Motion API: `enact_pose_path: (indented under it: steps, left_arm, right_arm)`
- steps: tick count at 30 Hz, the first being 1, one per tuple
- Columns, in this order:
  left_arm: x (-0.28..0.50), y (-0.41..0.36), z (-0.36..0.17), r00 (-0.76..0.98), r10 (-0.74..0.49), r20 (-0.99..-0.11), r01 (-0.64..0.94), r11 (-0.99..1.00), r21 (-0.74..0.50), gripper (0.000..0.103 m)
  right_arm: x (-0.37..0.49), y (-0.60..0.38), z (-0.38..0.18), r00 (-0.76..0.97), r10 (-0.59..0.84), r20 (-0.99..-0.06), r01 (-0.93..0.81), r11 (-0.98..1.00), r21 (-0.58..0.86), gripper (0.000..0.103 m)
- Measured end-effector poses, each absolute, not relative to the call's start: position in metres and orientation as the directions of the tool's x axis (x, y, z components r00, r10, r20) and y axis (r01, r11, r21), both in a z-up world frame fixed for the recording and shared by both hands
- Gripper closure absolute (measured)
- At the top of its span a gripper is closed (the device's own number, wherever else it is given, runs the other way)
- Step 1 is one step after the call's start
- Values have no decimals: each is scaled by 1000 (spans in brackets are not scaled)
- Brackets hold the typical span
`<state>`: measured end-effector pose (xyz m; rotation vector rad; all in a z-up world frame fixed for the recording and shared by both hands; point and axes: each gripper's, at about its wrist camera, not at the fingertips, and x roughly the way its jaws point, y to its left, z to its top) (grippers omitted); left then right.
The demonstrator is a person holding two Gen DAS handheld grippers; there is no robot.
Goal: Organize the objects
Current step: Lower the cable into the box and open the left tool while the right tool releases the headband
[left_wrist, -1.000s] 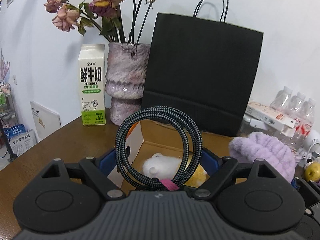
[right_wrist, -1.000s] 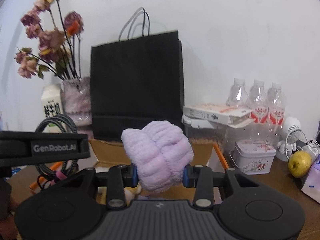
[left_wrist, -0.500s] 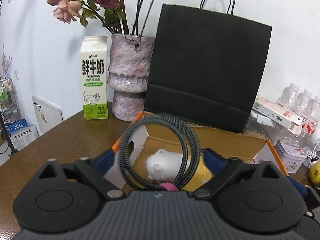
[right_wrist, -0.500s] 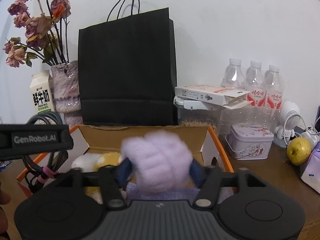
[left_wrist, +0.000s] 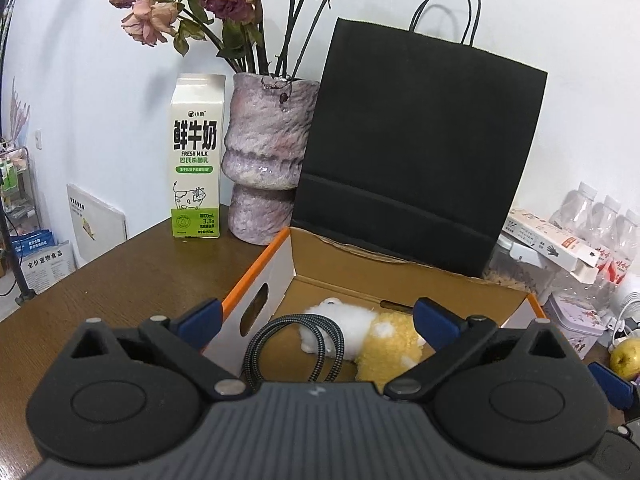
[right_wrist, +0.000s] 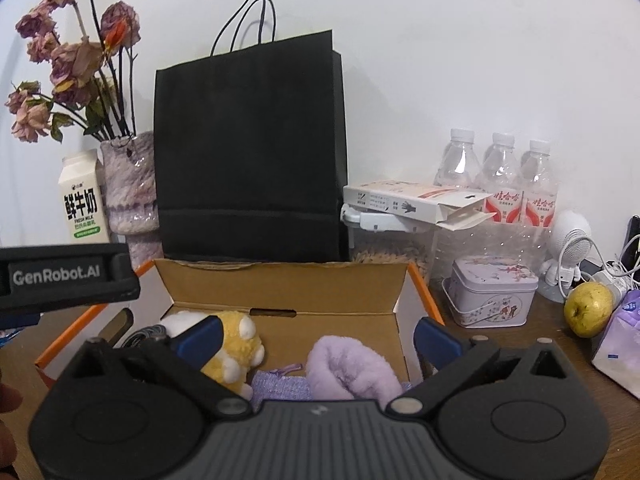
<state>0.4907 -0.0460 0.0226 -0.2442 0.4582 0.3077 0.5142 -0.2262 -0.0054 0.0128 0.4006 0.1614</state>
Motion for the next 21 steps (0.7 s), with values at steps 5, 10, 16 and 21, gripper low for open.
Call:
enact_pose_path:
  steps: [5, 10, 16, 21]
  left_arm:
    - [479, -46, 31, 867, 205, -454, -318, 929, -189, 0]
    - [465, -44, 40, 884, 179, -432, -294, 932, -214, 0]
    - [450, -43, 44, 893, 147, -425, -258, 941, -217, 0]
    - [432, -43, 47, 903, 125, -411, -228, 950, -211, 0]
  right_arm:
    - [505, -229, 4, 913, 169, -370, -160, 986, 57, 0]
    - [494, -229, 12, 908, 191, -373, -185, 981, 53, 0]
    - [477, -229, 18, 908, 195, -372, -198, 980, 31, 0]
    - [458, -233, 19, 912, 187, -366, -198, 980, 8, 0]
